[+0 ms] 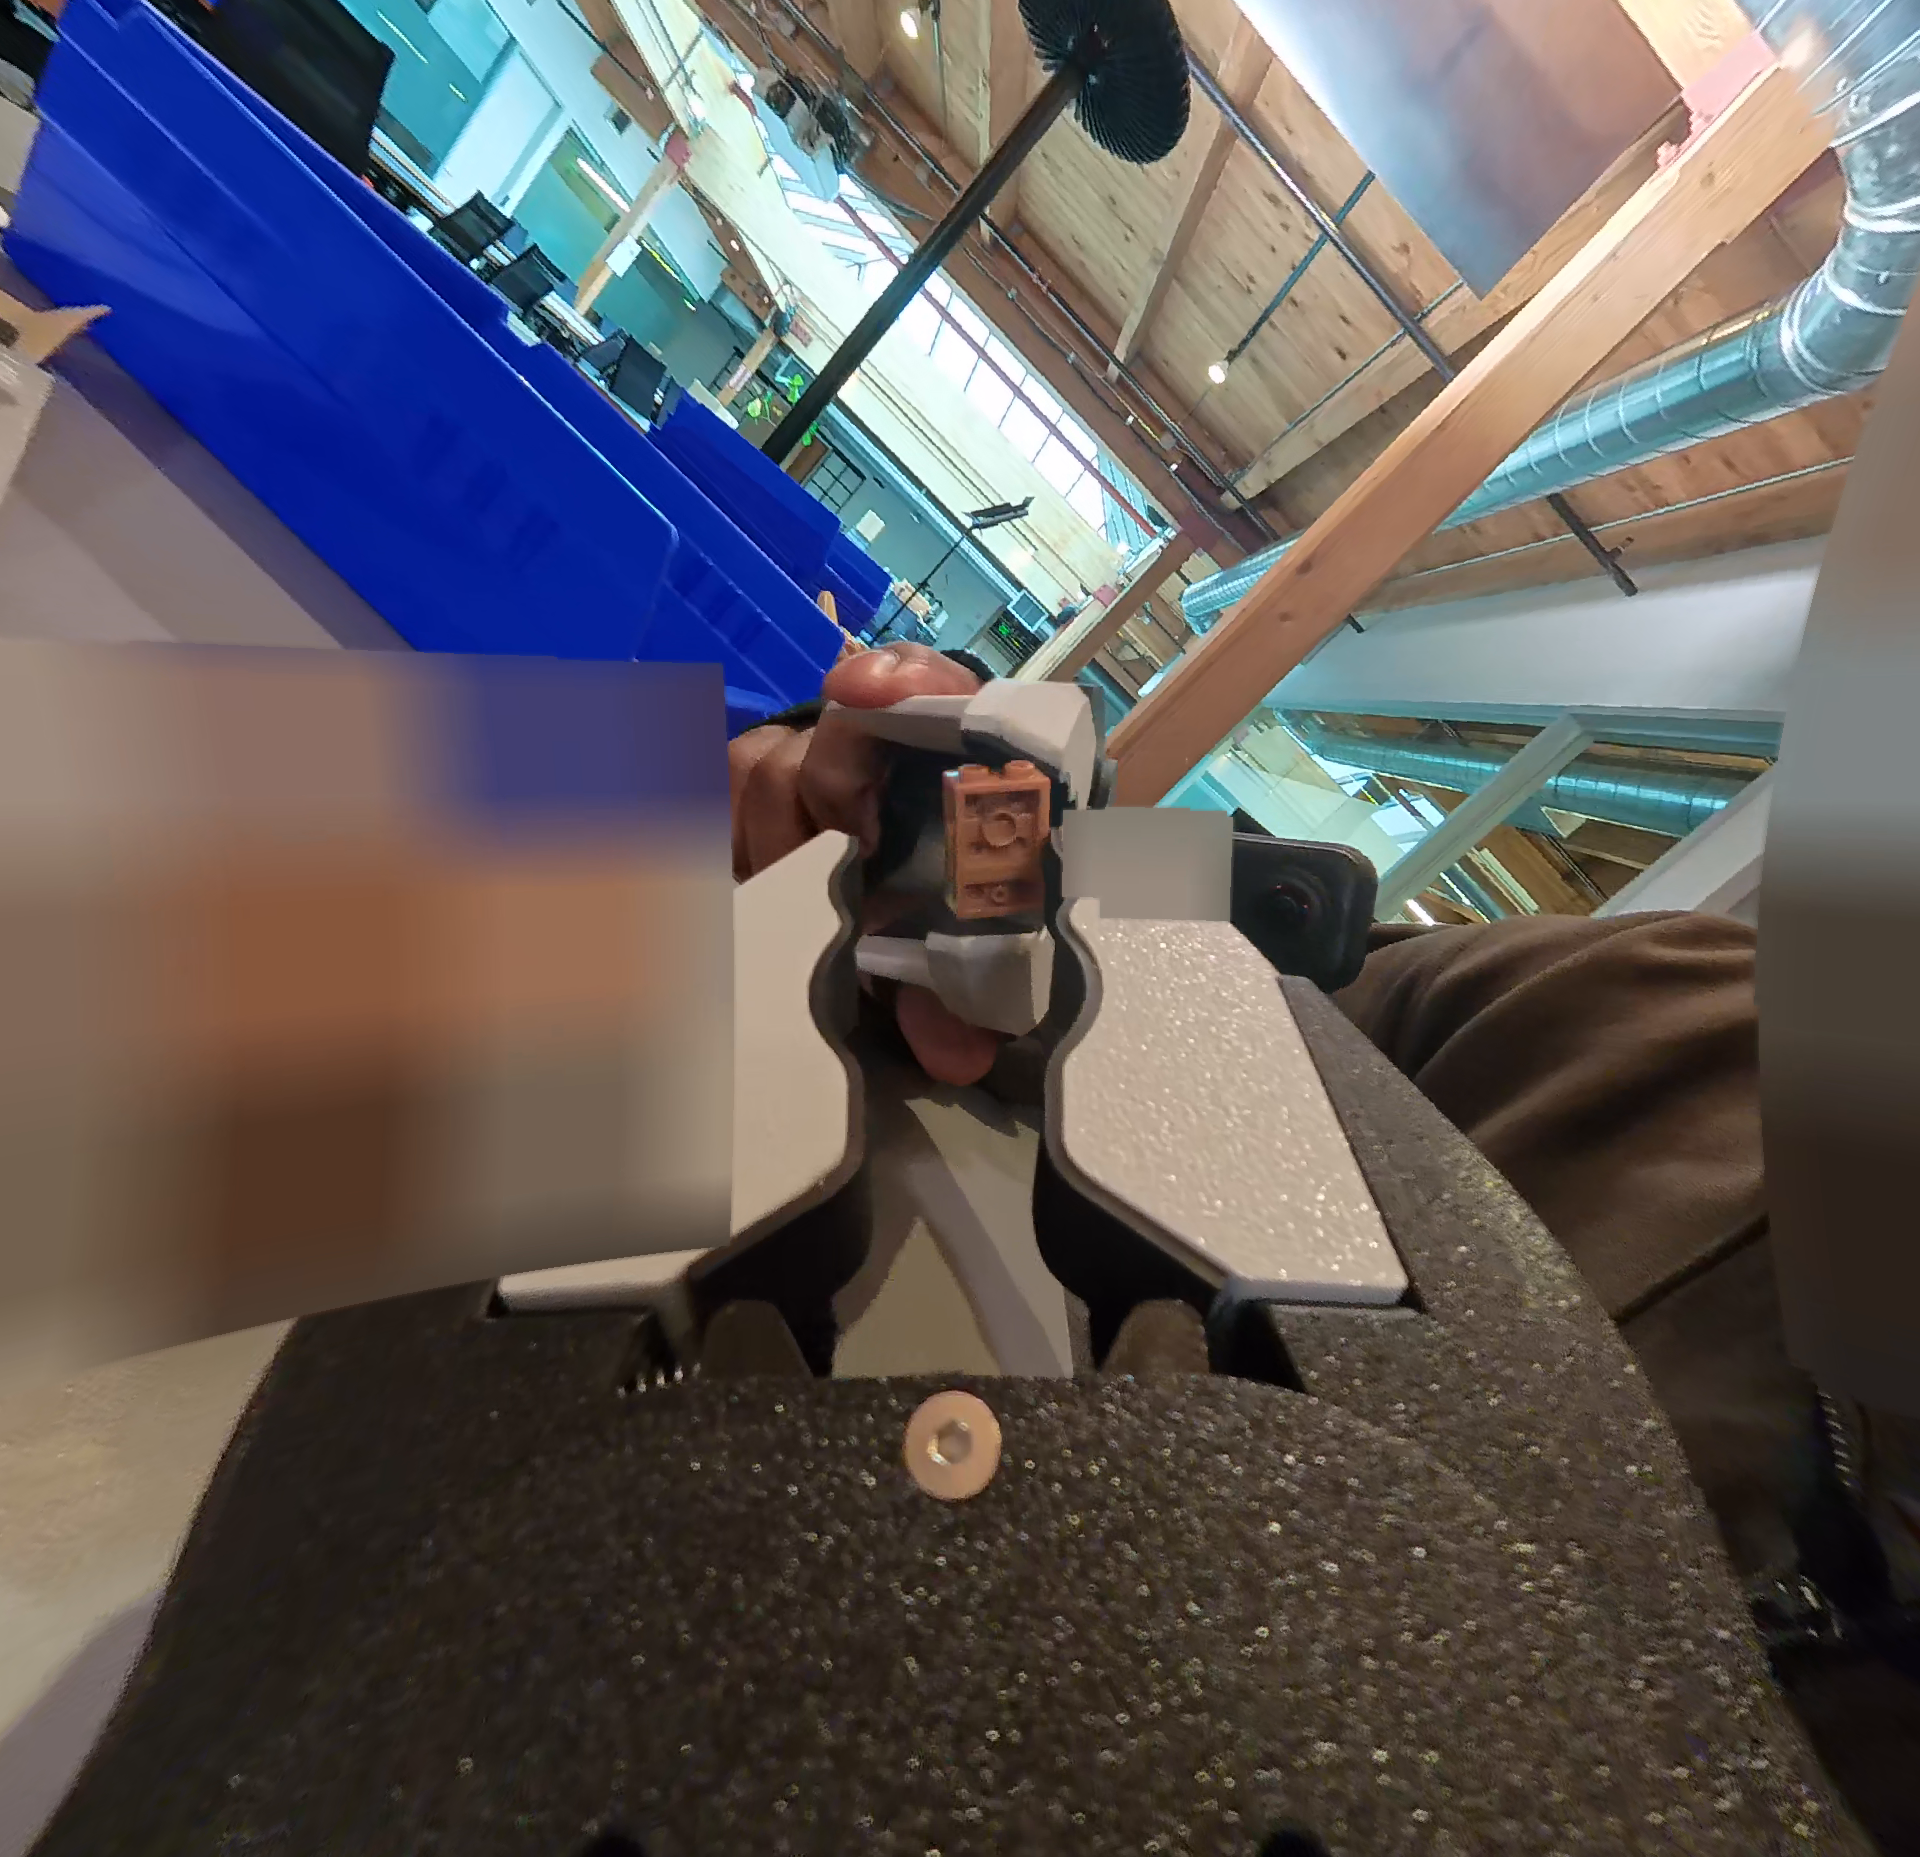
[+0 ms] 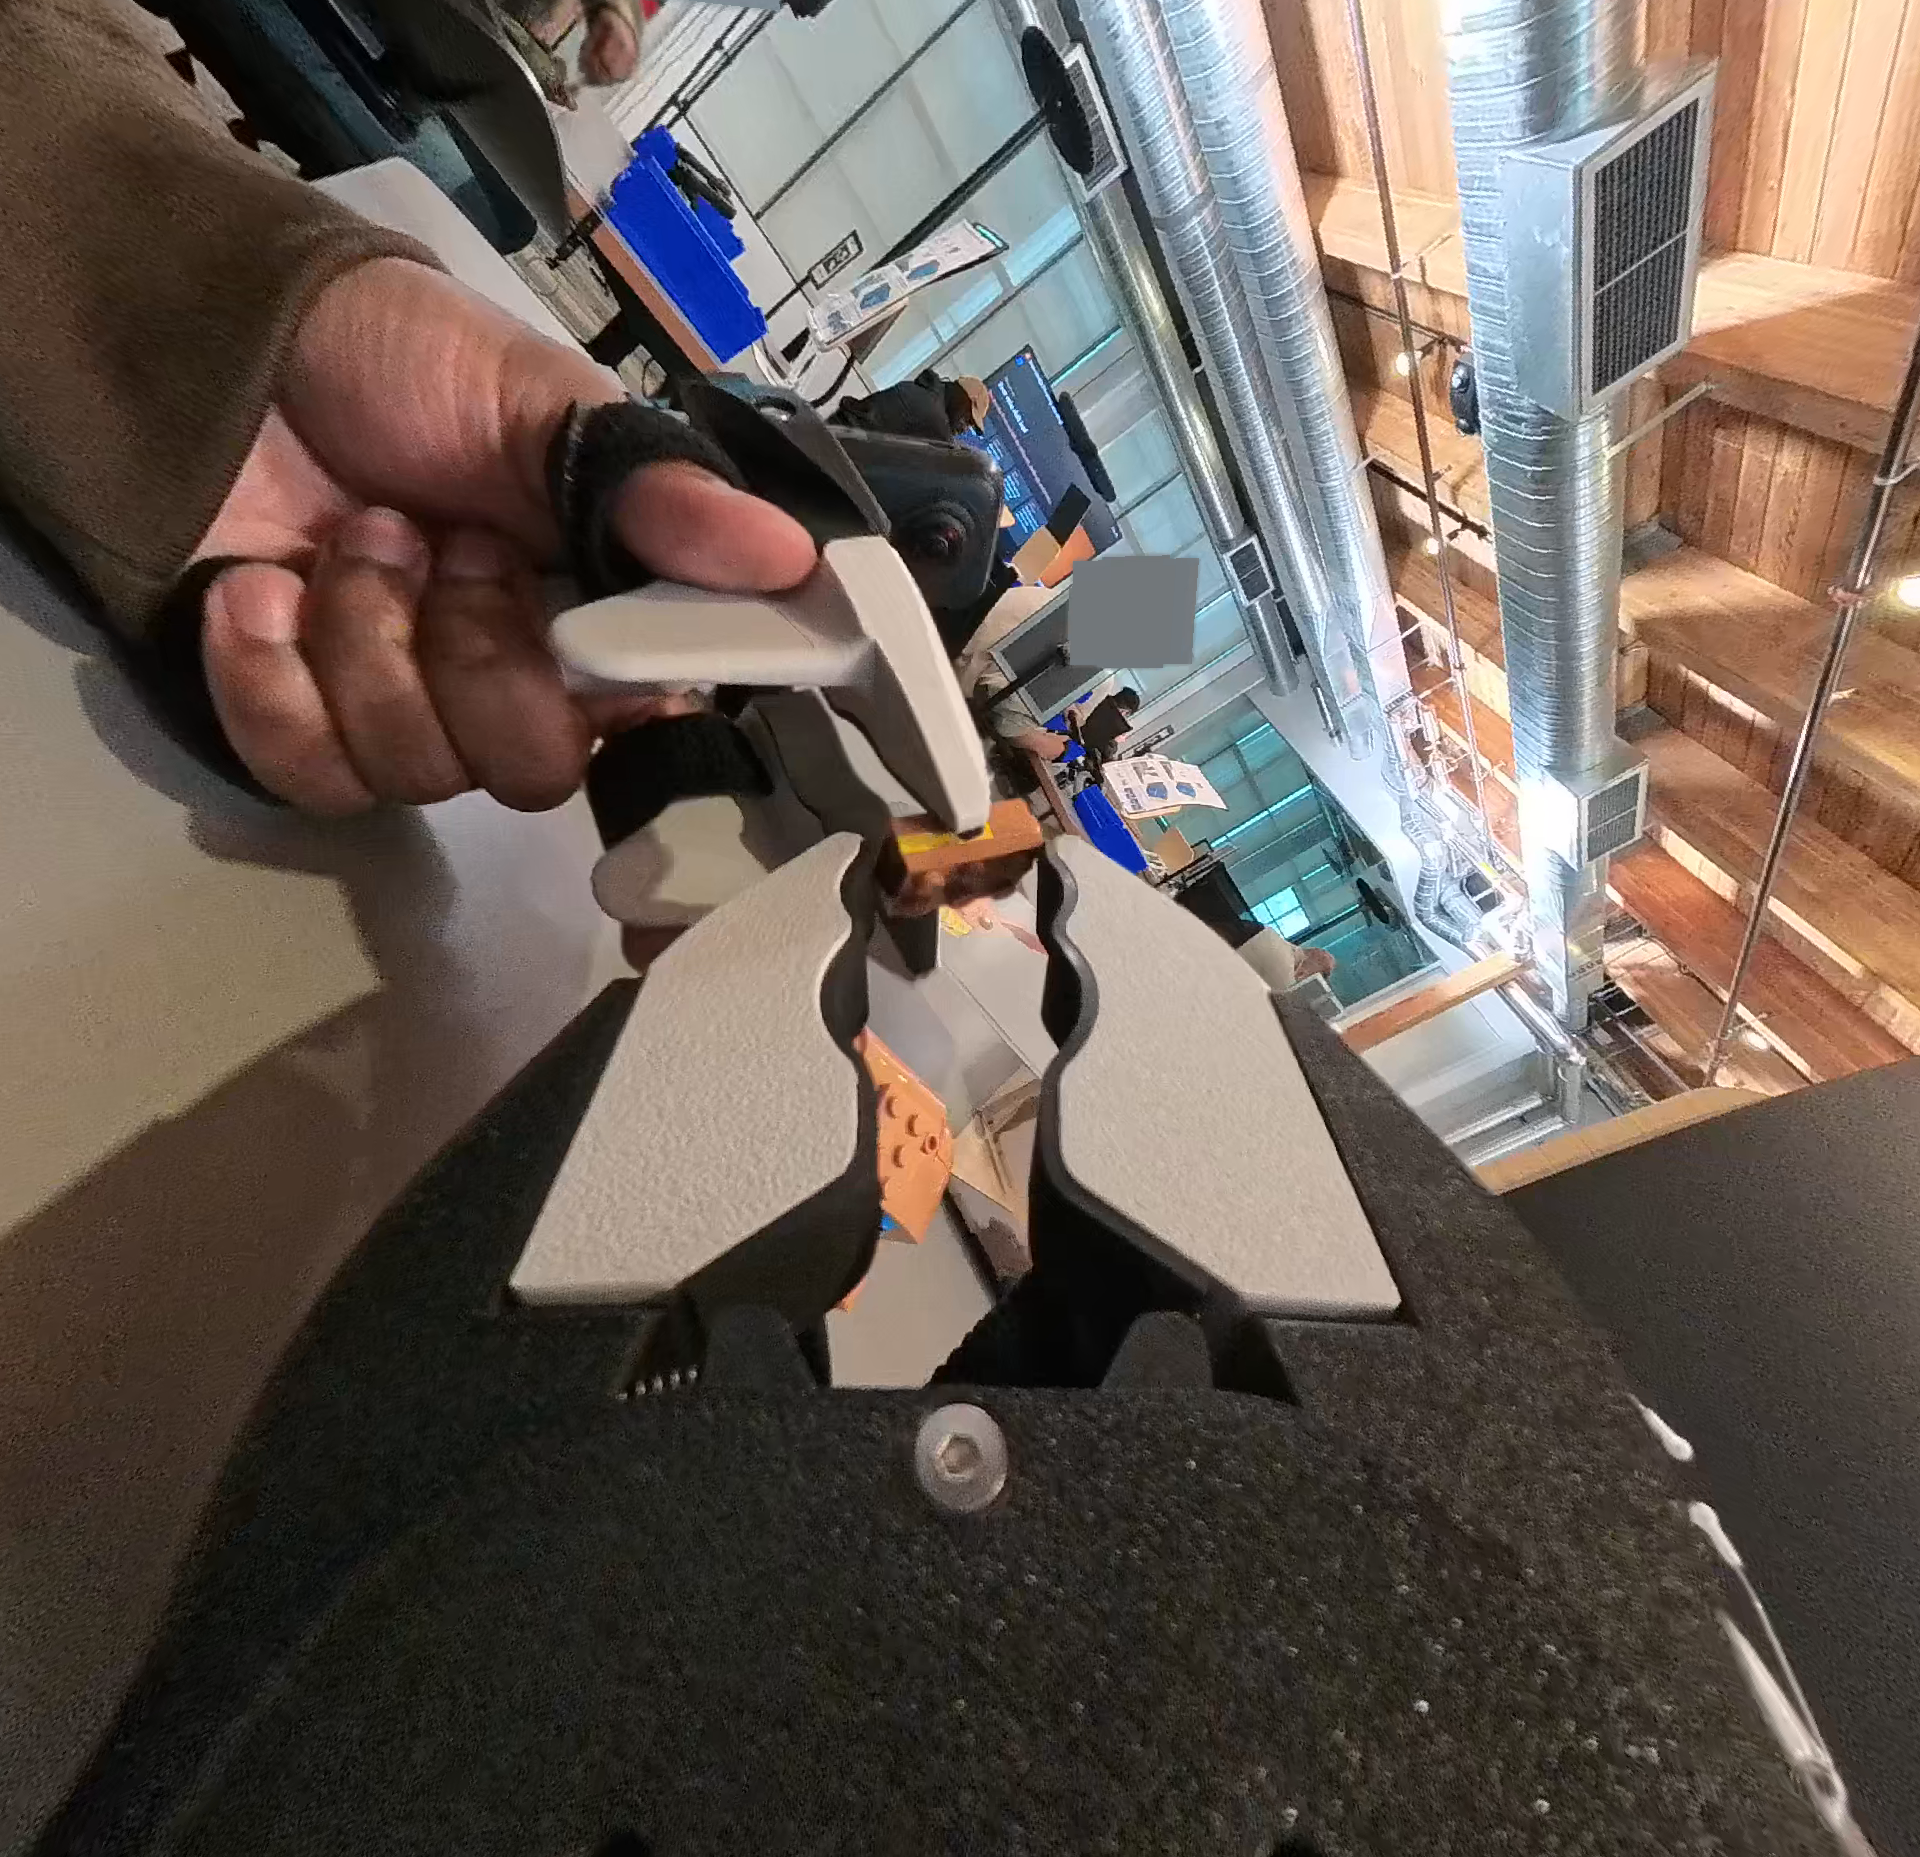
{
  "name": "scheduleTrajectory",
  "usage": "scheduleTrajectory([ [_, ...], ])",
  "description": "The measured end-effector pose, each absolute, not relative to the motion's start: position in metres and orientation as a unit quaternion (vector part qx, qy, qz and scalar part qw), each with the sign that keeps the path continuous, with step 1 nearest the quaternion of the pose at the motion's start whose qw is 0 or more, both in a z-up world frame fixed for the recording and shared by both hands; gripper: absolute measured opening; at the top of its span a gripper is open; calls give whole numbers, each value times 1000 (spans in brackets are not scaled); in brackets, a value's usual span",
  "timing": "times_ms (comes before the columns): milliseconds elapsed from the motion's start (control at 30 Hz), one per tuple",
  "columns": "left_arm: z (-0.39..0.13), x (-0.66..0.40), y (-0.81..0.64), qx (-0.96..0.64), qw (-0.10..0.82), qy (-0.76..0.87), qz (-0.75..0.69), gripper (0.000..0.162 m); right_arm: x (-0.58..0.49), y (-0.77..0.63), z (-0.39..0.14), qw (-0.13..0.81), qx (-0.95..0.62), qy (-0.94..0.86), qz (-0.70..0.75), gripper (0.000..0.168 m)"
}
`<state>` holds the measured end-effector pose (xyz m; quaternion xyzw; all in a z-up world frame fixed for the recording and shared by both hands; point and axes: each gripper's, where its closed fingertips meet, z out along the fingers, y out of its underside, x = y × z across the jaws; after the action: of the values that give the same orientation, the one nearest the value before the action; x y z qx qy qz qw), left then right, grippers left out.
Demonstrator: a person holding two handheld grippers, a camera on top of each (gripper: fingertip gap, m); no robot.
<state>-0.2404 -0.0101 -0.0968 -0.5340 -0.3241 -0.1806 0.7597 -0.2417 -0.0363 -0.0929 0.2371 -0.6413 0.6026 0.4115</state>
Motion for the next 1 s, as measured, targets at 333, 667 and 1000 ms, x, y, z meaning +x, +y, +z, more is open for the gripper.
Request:
scheduleTrajectory([
  [333,-91,-235,-12,-507,768,-310,-239,18,-230,-35,-88,365,247,-635,635,36],
  [667,-92,-229,-9,-517,759,-302,-256,18,-234,-34,-92,339,237,-658,629,27],
  [1000,-96,-236,-11,-523,757,-321,-222,23,-242,-28,-92,352,219,-668,618,27],
])
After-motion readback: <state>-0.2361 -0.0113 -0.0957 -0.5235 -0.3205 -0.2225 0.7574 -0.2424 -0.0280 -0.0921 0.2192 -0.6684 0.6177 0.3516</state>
